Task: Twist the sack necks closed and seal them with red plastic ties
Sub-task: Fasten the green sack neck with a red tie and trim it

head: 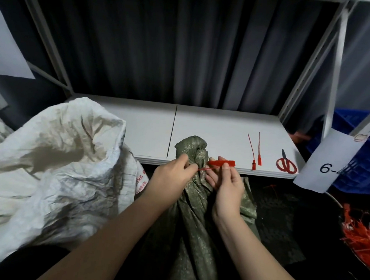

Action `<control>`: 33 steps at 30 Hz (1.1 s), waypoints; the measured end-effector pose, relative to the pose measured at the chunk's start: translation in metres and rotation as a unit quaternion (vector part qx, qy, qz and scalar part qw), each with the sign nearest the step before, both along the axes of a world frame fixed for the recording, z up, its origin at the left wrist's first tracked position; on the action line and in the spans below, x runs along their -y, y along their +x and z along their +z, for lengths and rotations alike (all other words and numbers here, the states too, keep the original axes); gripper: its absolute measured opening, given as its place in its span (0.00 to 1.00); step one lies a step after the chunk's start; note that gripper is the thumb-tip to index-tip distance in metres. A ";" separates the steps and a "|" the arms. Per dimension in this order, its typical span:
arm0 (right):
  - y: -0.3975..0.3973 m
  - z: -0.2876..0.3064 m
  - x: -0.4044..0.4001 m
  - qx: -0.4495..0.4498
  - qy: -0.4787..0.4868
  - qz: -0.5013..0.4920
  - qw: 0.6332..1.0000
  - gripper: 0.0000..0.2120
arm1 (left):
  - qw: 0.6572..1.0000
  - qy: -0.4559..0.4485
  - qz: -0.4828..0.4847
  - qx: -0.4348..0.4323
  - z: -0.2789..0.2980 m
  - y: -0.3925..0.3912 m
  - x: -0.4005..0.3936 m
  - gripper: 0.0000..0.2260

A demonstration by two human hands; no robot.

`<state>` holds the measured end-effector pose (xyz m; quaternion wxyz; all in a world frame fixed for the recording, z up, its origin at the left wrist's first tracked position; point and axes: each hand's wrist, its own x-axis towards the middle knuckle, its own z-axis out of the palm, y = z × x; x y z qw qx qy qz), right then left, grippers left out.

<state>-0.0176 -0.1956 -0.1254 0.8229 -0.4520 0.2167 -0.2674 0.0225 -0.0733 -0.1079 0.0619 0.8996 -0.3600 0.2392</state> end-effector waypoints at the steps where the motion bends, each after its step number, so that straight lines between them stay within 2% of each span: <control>1: 0.000 0.001 0.000 0.003 0.005 0.002 1.000 0.10 | 1.000 0.023 0.012 0.002 0.002 -0.003 0.001 0.18; 3: 0.001 0.002 -0.002 0.011 0.006 0.001 1.000 0.10 | 0.999 0.044 0.015 0.010 0.008 -0.007 0.005 0.20; 6: 0.002 0.001 -0.005 0.014 0.003 0.006 1.000 0.10 | 0.999 0.030 0.026 0.006 0.016 -0.009 0.010 0.21; 14: 0.005 -0.004 -0.007 0.016 -0.014 -0.003 1.000 0.09 | 0.997 0.027 0.065 -0.009 0.017 -0.010 0.022 0.19; 18: 0.007 -0.007 -0.008 0.020 -0.004 -0.006 1.000 0.04 | 0.997 0.020 0.072 -0.031 0.014 -0.009 0.028 0.16; 21: 0.008 -0.007 -0.007 0.017 0.007 -0.012 1.000 0.04 | 0.998 0.003 0.054 -0.020 0.014 -0.009 0.027 0.18; 26: 0.009 -0.004 -0.003 0.019 0.023 -0.030 0.999 0.06 | 0.998 -0.027 0.050 -0.009 0.001 -0.007 0.022 0.14; 31: 0.008 -0.002 -0.003 0.016 0.042 -0.038 0.998 0.04 | 0.998 -0.059 -0.005 0.028 -0.009 -0.006 0.014 0.08; 33: 0.007 -0.003 -0.002 0.020 0.040 -0.033 0.998 0.04 | 0.997 -0.057 -0.035 0.047 -0.009 -0.004 0.012 0.14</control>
